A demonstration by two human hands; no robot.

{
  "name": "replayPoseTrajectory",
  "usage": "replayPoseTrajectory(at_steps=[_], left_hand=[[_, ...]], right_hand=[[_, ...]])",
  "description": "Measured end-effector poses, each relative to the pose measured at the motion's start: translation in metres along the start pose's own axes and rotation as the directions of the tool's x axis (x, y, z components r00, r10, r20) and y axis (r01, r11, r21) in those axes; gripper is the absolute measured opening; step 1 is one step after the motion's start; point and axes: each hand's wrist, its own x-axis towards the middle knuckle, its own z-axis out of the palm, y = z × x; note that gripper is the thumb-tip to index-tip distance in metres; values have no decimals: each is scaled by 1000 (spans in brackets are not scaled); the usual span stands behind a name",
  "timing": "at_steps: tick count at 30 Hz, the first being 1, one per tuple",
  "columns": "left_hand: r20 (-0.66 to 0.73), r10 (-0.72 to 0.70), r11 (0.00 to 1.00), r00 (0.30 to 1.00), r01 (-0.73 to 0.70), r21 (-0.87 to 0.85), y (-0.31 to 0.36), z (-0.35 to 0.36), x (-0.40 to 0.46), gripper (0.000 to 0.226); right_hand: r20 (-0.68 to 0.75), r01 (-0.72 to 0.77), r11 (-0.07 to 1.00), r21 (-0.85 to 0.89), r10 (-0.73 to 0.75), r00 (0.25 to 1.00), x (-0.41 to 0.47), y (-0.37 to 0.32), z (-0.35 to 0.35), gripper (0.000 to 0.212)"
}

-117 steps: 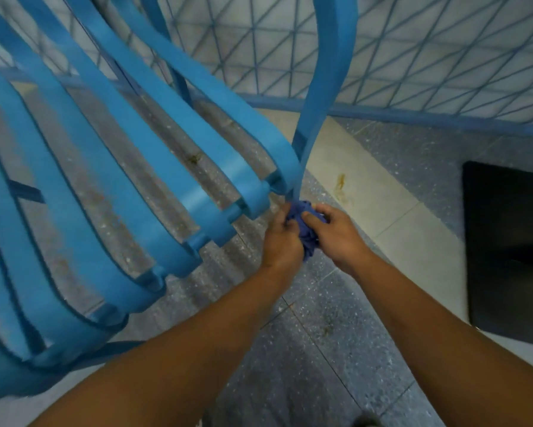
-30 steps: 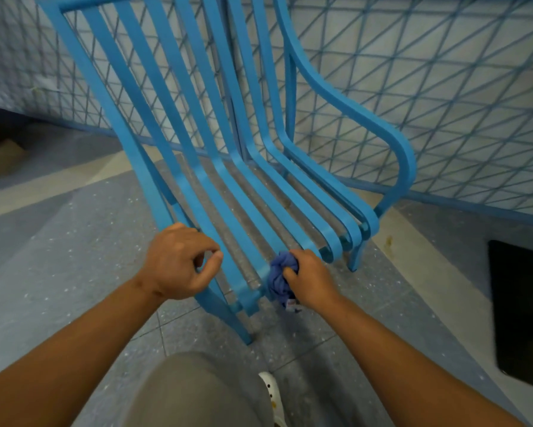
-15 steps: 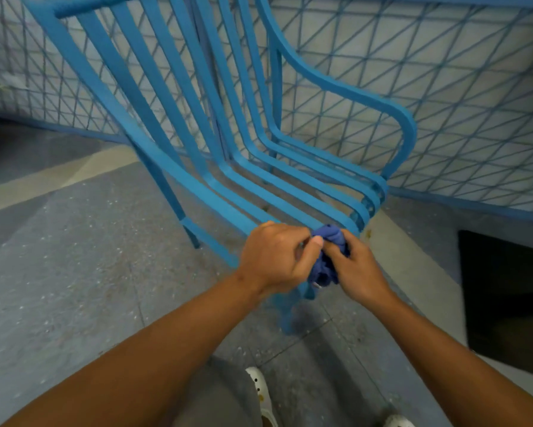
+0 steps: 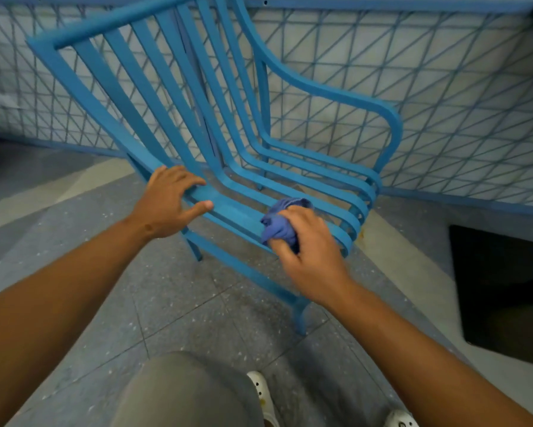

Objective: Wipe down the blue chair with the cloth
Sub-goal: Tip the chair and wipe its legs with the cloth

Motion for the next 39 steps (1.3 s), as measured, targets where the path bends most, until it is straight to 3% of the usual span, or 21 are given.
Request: replayPoseTrajectory(at_steps=[4,9,14,19,23,26,29,32,39], left_hand=[[-13,43,999,999,-43,32,-2,3,7,64],[-70,66,998,995,-64,24,13,5,6,67],[-157,42,999,987,-47,-27,72,18,0,69],[-145,182,970,973,-201,-137,140,35,-9,52],[-191,264,910,945,-310,-275,156,33,-30,39],[-332,112,869,936,-254,-424,143,24,-48,22],[-448,-172,845,877,-102,-525,122,13,-56,10],[-404,-358,789,842,41,-613,104,5,-53,11],[-253,-488,587,835,99,-804,100,-3,-28,23]], right_hand=[[106,-36,992,-118,49,993,7,11,8,30],[199,43,969,-245,7,980,8,22,-11,27],[256,-8,944,-331,98,962,-1,44,-66,36],[215,-110,935,-337,191,958,-15,75,-150,46],[137,-193,886,-423,273,952,-24,94,-200,48],[60,-221,851,-477,282,958,-33,98,-203,45],[-59,-152,824,-547,143,988,-41,93,-161,51],[-49,-81,806,-586,64,997,-31,69,-98,58],[64,47,886,-461,-20,998,33,0,12,63]])
